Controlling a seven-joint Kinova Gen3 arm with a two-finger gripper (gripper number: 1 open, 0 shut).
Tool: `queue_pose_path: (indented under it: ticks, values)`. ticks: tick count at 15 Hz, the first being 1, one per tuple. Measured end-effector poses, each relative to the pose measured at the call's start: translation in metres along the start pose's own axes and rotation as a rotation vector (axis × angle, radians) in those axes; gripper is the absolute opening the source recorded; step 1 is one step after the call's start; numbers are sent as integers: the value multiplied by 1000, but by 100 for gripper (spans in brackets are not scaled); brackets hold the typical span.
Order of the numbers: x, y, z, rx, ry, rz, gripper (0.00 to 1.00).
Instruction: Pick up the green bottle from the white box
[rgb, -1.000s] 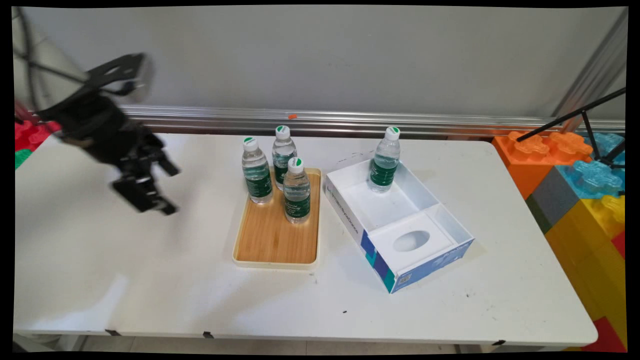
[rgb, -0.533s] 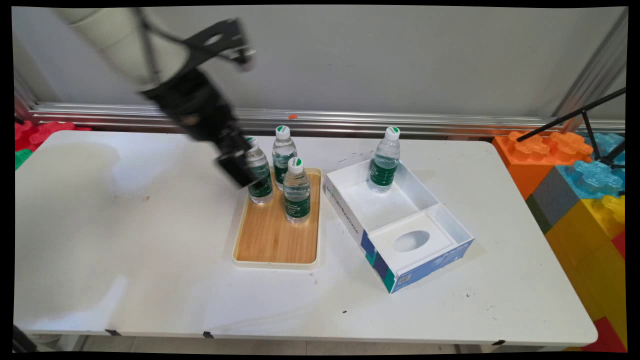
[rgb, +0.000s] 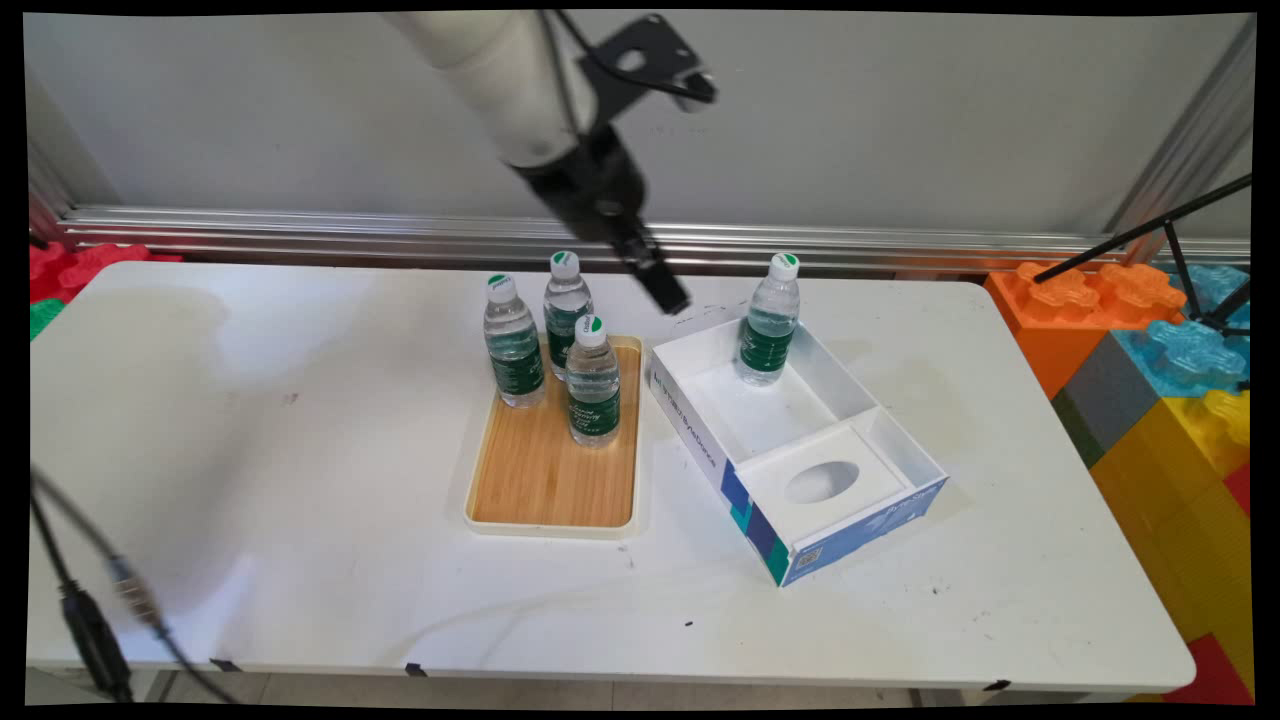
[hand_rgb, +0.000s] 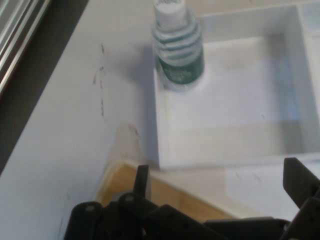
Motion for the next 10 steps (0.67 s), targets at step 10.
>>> queue_pose_path:
  ticks: [10]
  values:
    - [35, -12, 136, -25, 100, -22, 100]
